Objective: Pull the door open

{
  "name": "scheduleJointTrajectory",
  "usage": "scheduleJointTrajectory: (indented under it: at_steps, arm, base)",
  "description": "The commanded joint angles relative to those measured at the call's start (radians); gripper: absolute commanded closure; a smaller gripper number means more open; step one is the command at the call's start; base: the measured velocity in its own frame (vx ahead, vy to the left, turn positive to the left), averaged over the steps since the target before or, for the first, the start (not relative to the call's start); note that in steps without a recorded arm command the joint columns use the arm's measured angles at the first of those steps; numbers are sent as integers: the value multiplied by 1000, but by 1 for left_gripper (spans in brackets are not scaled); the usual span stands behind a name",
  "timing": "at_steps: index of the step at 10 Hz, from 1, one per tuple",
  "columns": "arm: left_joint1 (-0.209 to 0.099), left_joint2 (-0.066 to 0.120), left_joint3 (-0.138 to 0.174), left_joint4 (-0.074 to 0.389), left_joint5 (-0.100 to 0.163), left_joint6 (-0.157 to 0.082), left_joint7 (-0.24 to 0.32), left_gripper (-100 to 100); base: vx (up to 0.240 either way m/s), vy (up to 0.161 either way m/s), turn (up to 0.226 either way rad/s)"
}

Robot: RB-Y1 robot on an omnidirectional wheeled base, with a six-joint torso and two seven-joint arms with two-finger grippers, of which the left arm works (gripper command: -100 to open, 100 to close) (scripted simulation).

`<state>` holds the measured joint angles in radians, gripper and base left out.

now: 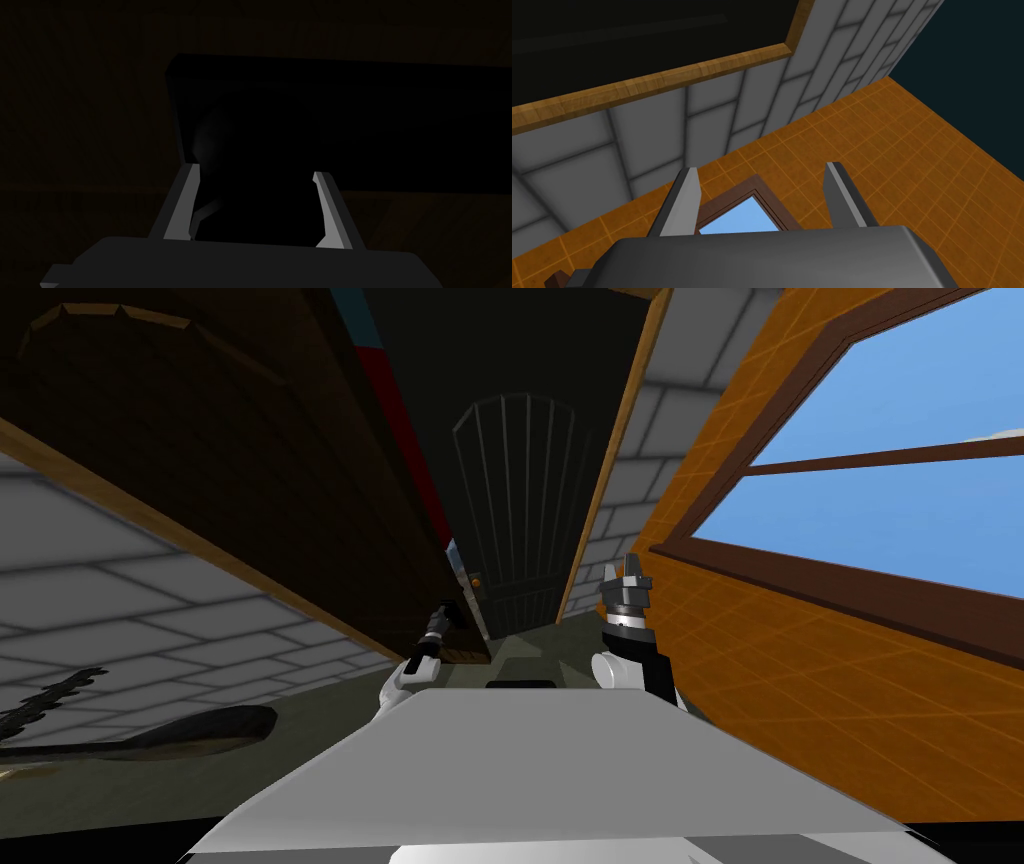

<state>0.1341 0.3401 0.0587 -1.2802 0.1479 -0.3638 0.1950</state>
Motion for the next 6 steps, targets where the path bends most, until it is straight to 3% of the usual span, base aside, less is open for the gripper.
scheduleJointTrajectory:
  at_steps: [1, 5, 6]
  arm:
    - [13, 18, -10, -10, 2, -5, 14, 100]
    - [28, 66, -75, -44, 5, -31, 64, 100]
    - [23, 60, -66, -33, 5, -25, 57, 100]
  base:
    - [-217, 99, -163]
    - [-175, 124, -233]
    - [-62, 55, -84]
